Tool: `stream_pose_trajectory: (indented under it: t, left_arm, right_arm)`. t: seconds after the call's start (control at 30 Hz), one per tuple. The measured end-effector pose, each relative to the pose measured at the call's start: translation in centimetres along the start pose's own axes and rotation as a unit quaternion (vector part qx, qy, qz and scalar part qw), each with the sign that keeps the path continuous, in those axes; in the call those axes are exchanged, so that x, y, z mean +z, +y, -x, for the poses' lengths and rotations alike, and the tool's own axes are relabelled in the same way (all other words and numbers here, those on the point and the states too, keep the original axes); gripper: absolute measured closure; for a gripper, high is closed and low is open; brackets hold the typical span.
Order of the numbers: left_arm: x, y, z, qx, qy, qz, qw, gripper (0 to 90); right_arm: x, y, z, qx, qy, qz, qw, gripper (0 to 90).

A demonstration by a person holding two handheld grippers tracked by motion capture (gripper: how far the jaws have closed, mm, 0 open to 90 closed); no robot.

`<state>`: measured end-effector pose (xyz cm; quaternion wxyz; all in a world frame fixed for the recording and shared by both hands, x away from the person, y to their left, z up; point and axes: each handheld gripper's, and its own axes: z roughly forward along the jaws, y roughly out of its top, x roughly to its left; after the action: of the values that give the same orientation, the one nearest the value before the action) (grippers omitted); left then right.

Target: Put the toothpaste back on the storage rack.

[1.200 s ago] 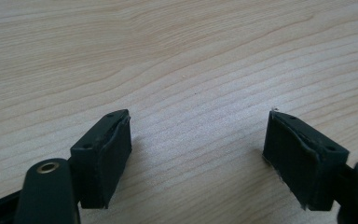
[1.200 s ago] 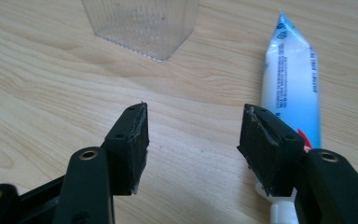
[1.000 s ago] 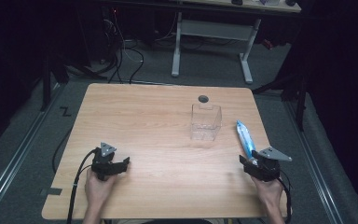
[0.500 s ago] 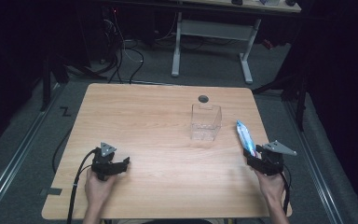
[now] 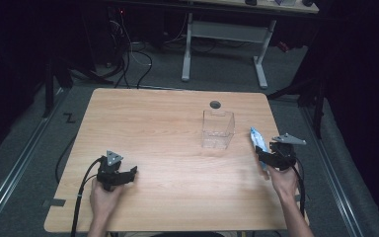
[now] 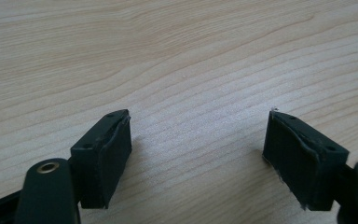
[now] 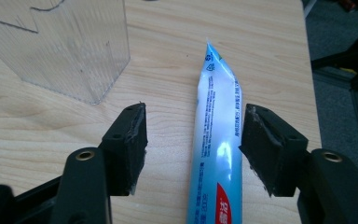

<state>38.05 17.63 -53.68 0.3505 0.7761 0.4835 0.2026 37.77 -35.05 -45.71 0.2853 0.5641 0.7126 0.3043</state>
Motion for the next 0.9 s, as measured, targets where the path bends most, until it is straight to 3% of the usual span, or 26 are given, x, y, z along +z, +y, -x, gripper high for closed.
stream_pose_trajectory:
  t: [0.23, 0.43, 0.9]
  left_arm:
    - [0.0, 0.0, 0.0, 0.000, 0.000, 0.000, 1.0000, 23.7]
    - [0.0, 0.0, 0.0, 0.000, 0.000, 0.000, 1.0000, 23.7]
    - [0.0, 0.0, 0.0, 0.000, 0.000, 0.000, 1.0000, 23.7]
  right_arm:
    - [1.4, 1.2, 0.4, -0.011, -0.001, -0.031, 0.9994, 43.6]
    - [2.6, 2.3, 0.3, -0.023, -0.016, -0.061, 0.9977, 46.1]
    - [5.7, 4.0, 1.0, -0.017, -0.029, -0.133, 0.9905, 45.0]
